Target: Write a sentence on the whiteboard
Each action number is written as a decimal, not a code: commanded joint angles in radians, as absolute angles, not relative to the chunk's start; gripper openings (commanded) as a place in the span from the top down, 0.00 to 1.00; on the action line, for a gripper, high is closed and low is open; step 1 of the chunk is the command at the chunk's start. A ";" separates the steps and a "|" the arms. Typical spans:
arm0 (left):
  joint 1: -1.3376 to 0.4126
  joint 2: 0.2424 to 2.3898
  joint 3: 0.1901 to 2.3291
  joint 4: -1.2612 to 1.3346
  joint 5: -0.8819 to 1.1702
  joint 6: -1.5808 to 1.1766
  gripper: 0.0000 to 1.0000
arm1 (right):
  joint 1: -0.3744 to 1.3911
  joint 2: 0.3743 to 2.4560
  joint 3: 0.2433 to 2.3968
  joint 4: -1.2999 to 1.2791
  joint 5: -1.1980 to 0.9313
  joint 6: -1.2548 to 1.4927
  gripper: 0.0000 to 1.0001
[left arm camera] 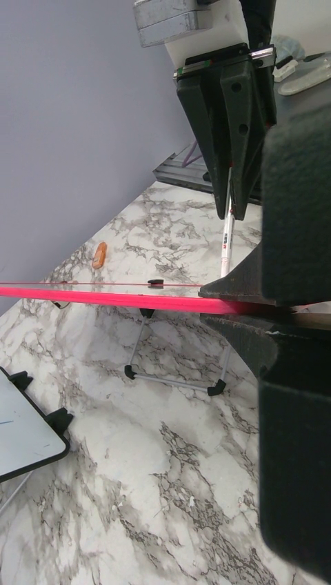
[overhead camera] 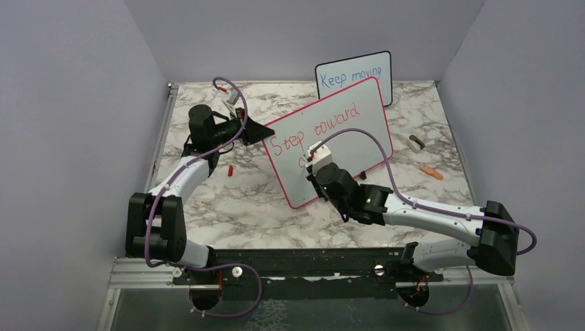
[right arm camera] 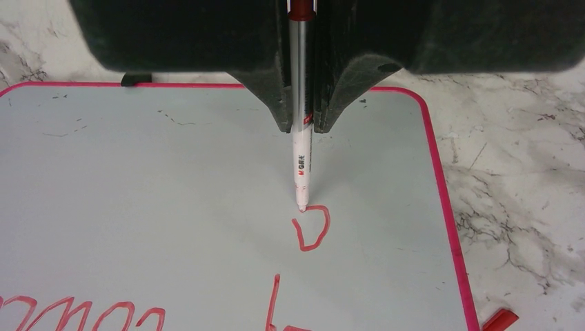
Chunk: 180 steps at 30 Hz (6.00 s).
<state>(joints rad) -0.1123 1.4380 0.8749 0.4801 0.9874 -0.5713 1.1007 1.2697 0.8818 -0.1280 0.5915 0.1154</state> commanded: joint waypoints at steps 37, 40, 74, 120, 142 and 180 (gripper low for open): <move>-0.107 1.442 0.881 0.405 0.991 -0.546 1.00 | 1.102 1.291 0.935 -0.300 0.515 0.134 1.00; -0.106 1.442 0.881 0.405 0.991 -0.546 1.00 | 1.103 1.292 0.934 -0.307 0.495 0.138 1.00; -0.106 1.445 0.882 0.399 0.997 -0.545 1.00 | 1.100 1.191 0.857 -0.066 0.663 0.123 1.00; -0.108 1.448 0.887 0.397 1.003 -0.543 1.00 | 1.095 1.255 0.878 -0.014 0.651 0.112 1.00; -0.106 1.449 0.888 0.396 1.005 -0.543 1.00 | 1.075 1.275 0.873 -0.065 0.646 0.162 1.00; -0.107 1.447 0.887 0.396 1.007 -0.543 1.00 | 1.075 1.252 0.850 -0.099 0.627 0.195 1.00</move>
<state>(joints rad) -0.1123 1.4384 0.8845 0.4618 0.9993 -0.5564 1.0843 1.2499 0.8608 -0.1493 0.6060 0.2085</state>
